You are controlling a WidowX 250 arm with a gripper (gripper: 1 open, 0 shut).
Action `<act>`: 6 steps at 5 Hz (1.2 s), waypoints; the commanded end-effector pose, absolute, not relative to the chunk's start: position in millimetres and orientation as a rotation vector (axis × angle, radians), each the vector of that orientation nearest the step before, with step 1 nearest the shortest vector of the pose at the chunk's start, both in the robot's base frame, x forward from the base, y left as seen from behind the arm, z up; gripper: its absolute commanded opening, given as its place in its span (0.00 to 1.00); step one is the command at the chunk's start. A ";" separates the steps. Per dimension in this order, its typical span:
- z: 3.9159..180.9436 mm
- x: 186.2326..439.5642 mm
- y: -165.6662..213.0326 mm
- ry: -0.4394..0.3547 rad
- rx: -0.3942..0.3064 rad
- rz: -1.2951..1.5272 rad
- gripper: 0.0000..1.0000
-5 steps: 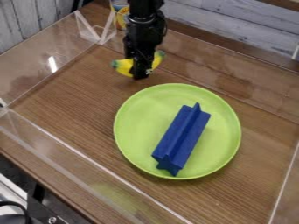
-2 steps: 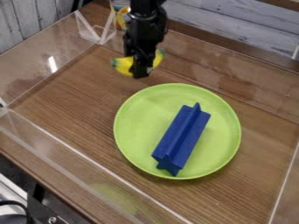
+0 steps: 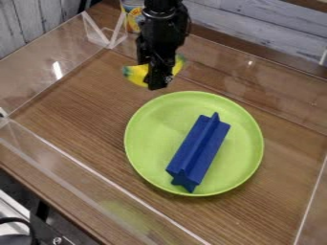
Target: Put the banana in the green plate
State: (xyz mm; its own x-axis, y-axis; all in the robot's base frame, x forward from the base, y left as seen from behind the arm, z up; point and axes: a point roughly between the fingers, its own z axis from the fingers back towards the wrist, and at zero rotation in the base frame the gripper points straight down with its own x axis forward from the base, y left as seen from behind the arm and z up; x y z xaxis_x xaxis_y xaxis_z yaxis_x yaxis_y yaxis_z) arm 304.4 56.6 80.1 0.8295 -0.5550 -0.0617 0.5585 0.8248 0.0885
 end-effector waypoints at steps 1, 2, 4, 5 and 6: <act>103.1 295.2 45.7 -0.017 0.115 -0.586 0.00; 108.2 283.8 34.5 -0.016 0.097 -0.579 0.00; 114.8 263.9 14.8 -0.020 0.069 -0.564 0.00; 115.0 257.4 9.9 -0.021 0.062 -0.538 0.00; 114.6 252.8 8.3 -0.021 0.056 -0.514 0.00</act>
